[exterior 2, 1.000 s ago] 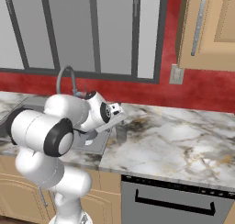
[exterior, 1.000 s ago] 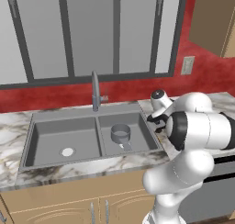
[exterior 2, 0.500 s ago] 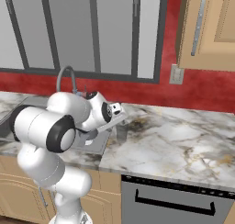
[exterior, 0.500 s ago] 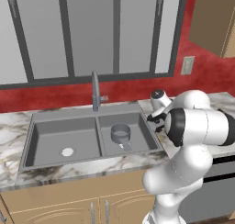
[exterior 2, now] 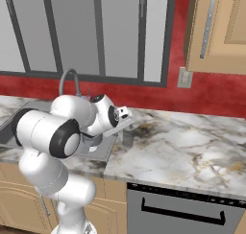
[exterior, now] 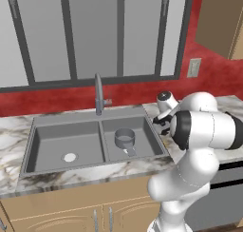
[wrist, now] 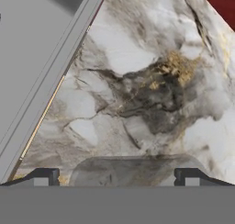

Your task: Move any existing items from the left basin to the right basin for drying. Then move the glass cup from the counter to the left basin of the sink for washing.

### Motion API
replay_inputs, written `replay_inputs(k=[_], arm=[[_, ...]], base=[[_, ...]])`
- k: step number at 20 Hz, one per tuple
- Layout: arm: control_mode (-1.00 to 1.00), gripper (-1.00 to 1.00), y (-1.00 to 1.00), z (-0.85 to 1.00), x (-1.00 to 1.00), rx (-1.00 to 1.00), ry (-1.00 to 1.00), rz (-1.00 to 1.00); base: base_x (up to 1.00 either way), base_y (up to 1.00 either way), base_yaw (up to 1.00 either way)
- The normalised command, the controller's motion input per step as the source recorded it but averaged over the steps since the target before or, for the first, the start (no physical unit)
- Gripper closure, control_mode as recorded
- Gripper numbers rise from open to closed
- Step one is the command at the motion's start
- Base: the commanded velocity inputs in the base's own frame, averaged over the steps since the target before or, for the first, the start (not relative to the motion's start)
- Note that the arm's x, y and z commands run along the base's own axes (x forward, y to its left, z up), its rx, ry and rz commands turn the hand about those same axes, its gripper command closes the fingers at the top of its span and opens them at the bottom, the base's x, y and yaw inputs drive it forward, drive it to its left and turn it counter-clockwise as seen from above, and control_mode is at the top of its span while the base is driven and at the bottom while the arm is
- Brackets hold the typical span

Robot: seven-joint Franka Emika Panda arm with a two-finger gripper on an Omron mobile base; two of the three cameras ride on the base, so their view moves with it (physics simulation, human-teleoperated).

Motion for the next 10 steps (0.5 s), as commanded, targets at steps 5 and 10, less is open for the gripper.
replay_inputs(k=[5,10], arm=[[-1.0,-1.0,-0.04,-0.15,0.0,0.0,0.0,0.0],[-1.0,-1.0,-0.04,-0.16,0.0,0.0,0.0,0.0]], base=[[0.0,0.0,0.0],[0.0,0.0,0.0]])
